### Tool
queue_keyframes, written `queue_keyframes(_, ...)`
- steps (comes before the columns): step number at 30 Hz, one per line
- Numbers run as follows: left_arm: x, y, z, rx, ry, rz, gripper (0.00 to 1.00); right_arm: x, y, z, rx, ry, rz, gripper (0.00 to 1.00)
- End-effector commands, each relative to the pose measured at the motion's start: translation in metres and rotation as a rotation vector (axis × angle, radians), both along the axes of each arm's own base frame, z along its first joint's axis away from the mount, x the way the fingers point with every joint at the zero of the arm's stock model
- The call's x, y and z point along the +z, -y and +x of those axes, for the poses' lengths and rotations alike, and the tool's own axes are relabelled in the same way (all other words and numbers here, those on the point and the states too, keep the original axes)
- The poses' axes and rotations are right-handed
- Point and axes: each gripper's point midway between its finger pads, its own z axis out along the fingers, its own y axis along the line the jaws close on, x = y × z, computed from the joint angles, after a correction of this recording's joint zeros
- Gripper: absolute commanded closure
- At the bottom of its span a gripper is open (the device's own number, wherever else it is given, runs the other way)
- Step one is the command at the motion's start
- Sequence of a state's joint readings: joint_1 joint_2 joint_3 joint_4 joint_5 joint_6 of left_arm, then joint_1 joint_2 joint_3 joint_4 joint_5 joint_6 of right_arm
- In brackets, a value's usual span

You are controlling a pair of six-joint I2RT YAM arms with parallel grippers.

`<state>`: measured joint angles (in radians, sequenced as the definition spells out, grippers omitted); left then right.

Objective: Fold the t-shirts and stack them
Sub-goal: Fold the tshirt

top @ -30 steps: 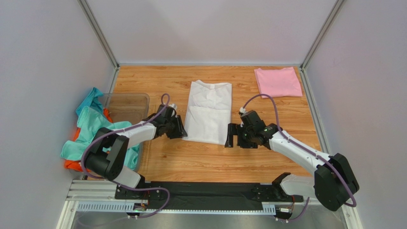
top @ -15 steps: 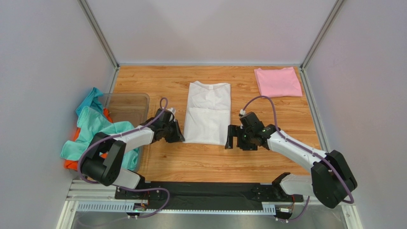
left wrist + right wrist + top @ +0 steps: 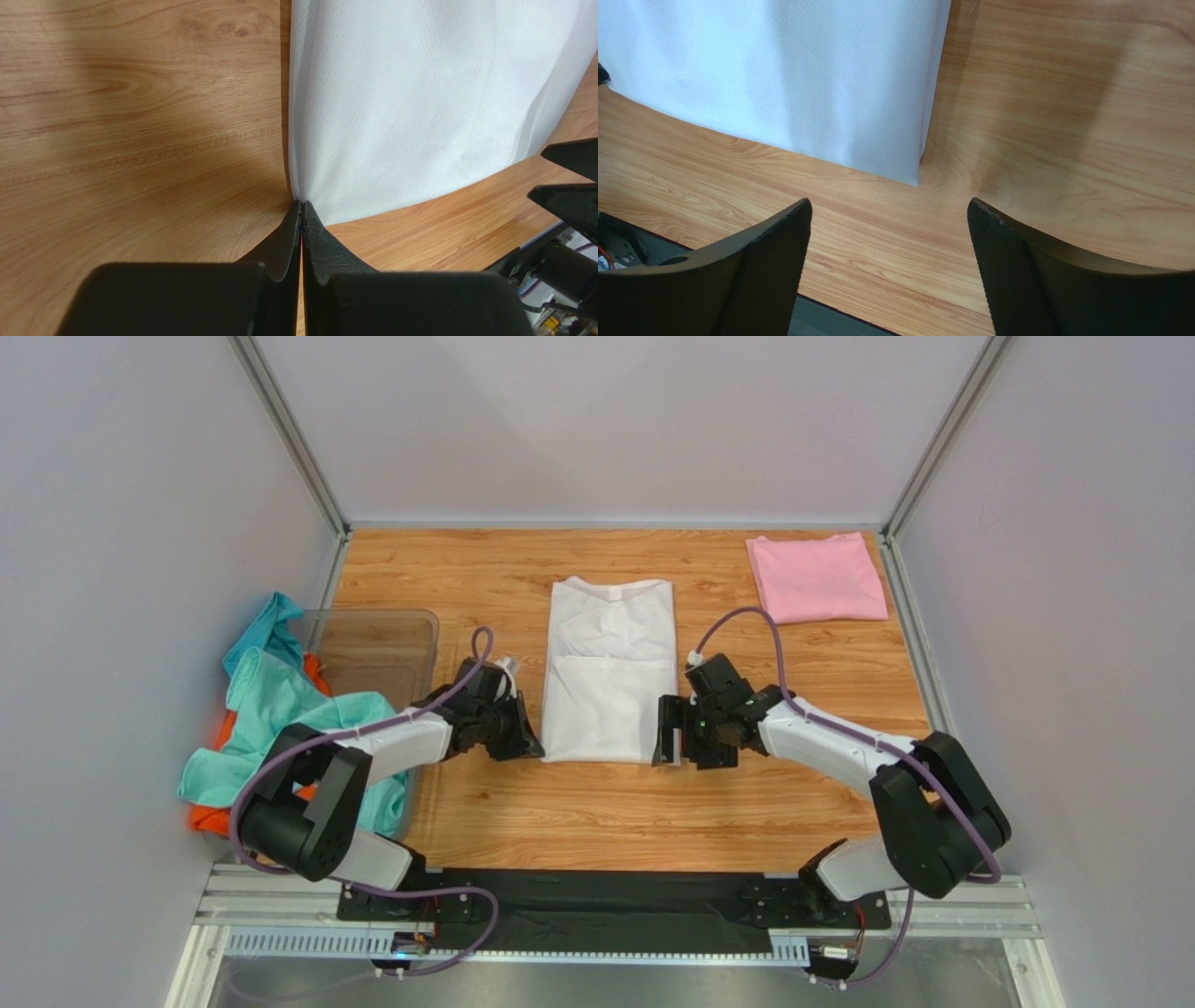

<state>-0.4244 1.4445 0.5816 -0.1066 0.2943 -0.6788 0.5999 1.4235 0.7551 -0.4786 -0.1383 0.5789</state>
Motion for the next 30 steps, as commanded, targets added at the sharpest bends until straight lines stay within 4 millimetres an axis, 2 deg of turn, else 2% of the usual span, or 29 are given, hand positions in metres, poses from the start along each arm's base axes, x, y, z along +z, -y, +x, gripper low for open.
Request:
queue_keyframes(1, -0.005, -0.003, -0.011, -0.012, -0.021, 0.004, 1.00, 0.005, -0.006, 0.022, -0.005, 0.064, -0.007, 0.22)
queue_keyframes(2, -0.003, -0.003, -0.011, -0.011, -0.016, 0.001, 1.00, 0.002, -0.004, 0.023, 0.003, 0.069, -0.022, 0.26)
queue_keyframes(5, -0.003, -0.004, -0.014, -0.016, -0.014, -0.003, 1.00, -0.007, -0.005, 0.022, 0.028, 0.042, -0.041, 0.51)
queue_keyframes(8, -0.002, -0.004, -0.016, -0.017, -0.017, -0.009, 1.00, -0.015, -0.008, 0.019, 0.040, 0.011, -0.037, 0.54)
queue_keyframes(10, -0.002, -0.003, -0.017, -0.018, -0.018, -0.013, 1.00, -0.016, -0.009, 0.016, 0.050, 0.000, -0.028, 0.64)
queue_keyframes(12, 0.000, -0.002, -0.018, -0.023, -0.017, -0.026, 1.00, -0.017, -0.009, 0.013, 0.057, -0.005, -0.019, 0.82)
queue_keyframes(16, 0.013, 0.002, -0.022, -0.028, 0.005, -0.065, 1.00, -0.009, -0.017, -0.004, 0.096, -0.044, 0.056, 1.00)
queue_keyframes(20, 0.035, 0.002, -0.031, -0.031, 0.057, -0.116, 1.00, 0.016, -0.022, -0.030, 0.151, -0.077, 0.138, 1.00)
queue_keyframes(21, 0.037, 0.000, -0.039, -0.041, 0.047, -0.115, 1.00, 0.020, -0.023, -0.035, 0.167, -0.085, 0.145, 1.00)
queue_keyframes(22, 0.049, -0.001, -0.041, -0.046, 0.087, -0.131, 1.00, 0.027, -0.027, -0.046, 0.202, -0.109, 0.176, 1.00)
queue_keyframes(26, 0.074, -0.008, -0.060, -0.054, 0.139, -0.133, 1.00, 0.052, -0.025, -0.078, 0.245, -0.191, 0.235, 0.99)
queue_keyframes(27, 0.076, -0.011, -0.068, -0.049, 0.117, -0.131, 1.00, 0.065, -0.028, -0.085, 0.265, -0.198, 0.277, 0.99)
queue_keyframes(28, 0.087, -0.012, -0.072, -0.049, 0.149, -0.153, 1.00, 0.069, -0.027, -0.093, 0.271, -0.219, 0.293, 0.99)
queue_keyframes(30, 0.095, -0.014, -0.083, -0.048, 0.140, -0.169, 1.00, 0.088, -0.031, -0.107, 0.299, -0.227, 0.362, 0.99)
